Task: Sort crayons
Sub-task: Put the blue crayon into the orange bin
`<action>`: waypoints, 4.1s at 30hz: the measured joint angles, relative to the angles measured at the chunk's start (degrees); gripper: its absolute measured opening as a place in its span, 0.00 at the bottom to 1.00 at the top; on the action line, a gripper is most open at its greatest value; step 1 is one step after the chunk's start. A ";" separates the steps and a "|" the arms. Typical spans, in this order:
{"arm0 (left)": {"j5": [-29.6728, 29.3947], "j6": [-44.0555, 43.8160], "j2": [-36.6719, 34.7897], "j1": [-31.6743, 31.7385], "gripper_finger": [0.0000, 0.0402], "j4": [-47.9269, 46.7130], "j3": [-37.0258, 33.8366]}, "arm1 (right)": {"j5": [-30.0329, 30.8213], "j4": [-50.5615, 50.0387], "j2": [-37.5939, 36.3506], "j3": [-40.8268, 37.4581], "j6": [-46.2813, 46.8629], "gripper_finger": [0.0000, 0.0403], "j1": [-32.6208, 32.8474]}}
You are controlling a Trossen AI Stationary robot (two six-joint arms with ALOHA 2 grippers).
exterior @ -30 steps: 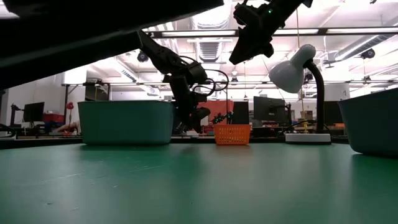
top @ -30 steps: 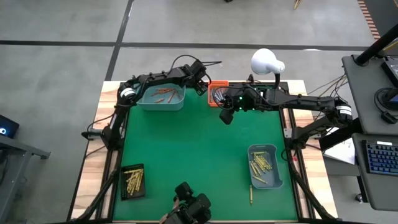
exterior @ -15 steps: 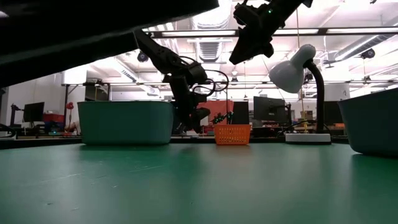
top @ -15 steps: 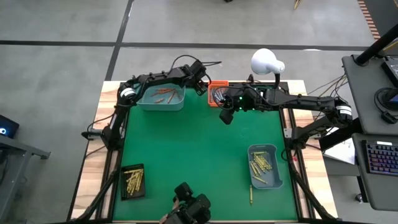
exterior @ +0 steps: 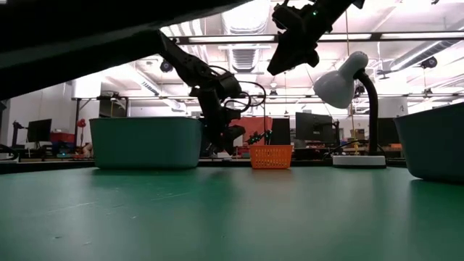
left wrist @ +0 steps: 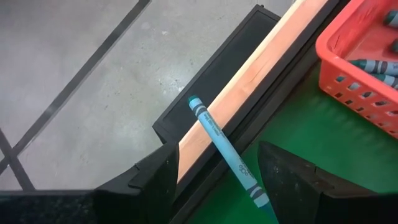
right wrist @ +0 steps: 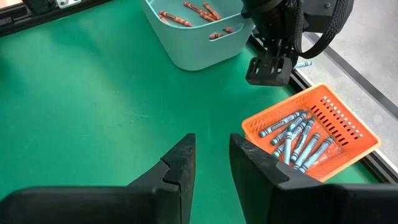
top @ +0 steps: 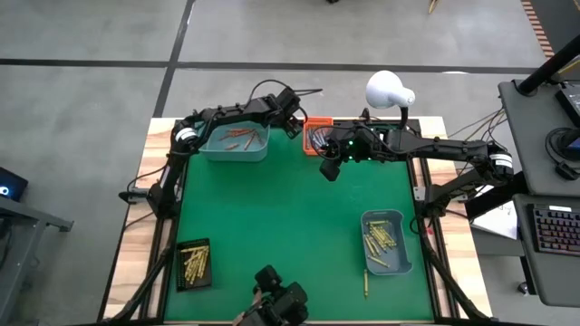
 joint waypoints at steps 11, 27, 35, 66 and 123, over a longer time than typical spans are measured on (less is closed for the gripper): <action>0.02 -1.61 0.00 -0.07 0.50 1.17 0.44 | -0.01 0.00 0.00 0.00 0.00 0.20 0.00; 0.70 4.38 -3.26 -0.59 0.50 -5.55 5.31 | -0.07 -7.12 -2.23 0.00 0.64 0.22 0.01; 7.19 28.25 -3.45 -0.63 0.50 -17.36 12.52 | -0.24 -10.15 -5.18 -0.49 0.35 0.18 2.53; 7.25 33.79 2.89 1.24 0.50 -15.83 16.88 | 0.02 -6.01 -17.18 -15.47 2.29 0.20 8.40; 9.46 22.80 10.29 3.75 0.50 -16.96 20.26 | 1.64 -4.82 -16.81 -16.02 3.56 0.17 8.40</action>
